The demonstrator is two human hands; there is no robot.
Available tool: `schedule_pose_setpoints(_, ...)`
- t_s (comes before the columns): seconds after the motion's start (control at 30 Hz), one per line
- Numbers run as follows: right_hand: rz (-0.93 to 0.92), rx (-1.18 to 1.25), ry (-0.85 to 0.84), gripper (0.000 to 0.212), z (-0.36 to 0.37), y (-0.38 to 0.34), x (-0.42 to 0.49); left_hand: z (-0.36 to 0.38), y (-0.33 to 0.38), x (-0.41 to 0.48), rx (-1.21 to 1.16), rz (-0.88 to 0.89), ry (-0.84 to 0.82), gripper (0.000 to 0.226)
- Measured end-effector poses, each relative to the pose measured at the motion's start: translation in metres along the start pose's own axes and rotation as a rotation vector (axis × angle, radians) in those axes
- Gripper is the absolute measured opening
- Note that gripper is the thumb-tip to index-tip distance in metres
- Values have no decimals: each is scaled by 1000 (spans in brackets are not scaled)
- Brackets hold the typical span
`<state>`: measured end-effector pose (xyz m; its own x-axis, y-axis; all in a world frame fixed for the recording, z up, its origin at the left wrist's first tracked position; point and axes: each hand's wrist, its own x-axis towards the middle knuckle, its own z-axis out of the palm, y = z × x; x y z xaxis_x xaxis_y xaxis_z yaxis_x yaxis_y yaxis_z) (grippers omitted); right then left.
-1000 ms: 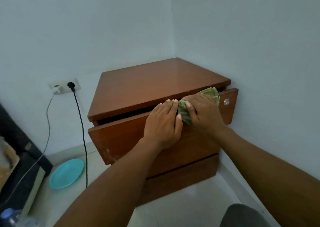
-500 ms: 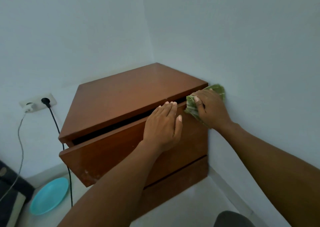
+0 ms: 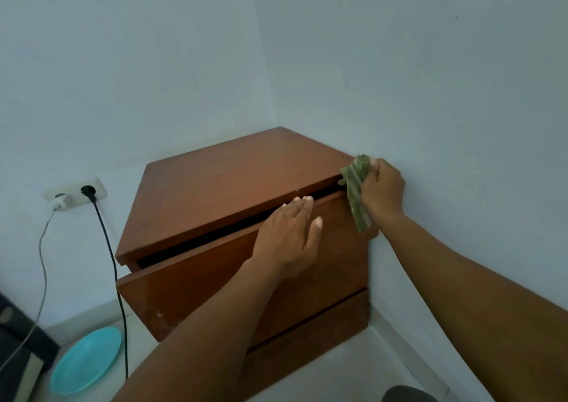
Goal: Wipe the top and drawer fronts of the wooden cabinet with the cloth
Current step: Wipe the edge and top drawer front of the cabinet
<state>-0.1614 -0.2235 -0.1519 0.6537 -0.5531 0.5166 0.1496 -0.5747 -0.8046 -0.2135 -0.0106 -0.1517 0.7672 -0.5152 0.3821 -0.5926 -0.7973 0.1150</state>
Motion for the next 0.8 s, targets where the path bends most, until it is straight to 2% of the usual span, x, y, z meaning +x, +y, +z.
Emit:
schedule_pose_setpoints(0.07,66,37,41,39,-3,-10,-6,-5,-9,-9,16,14,-7,66)
schedule_pose_setpoints(0.17,12,67,44,37,3,-29,-23,-11,-30,-29,93,25,10,67)
schedule_pose_setpoints(0.4,-332,67,33,32,51,-89,-71,-32,-76,-72,200,-41,102,70)
schedule_pose_setpoints(0.47,-366,29,-22,29,63,-88,-83,-38,-84,-77,200,-68,108,73)
schedule_pose_setpoints(0.57,-363,-76,-33,36,75,-75,-104,-39,-88,-83,174,-93,103,76)
schedule_pose_setpoints(0.8,-613,-184,-77,33,75,-45,-125,-33,-85,-82,163,-86,132,75)
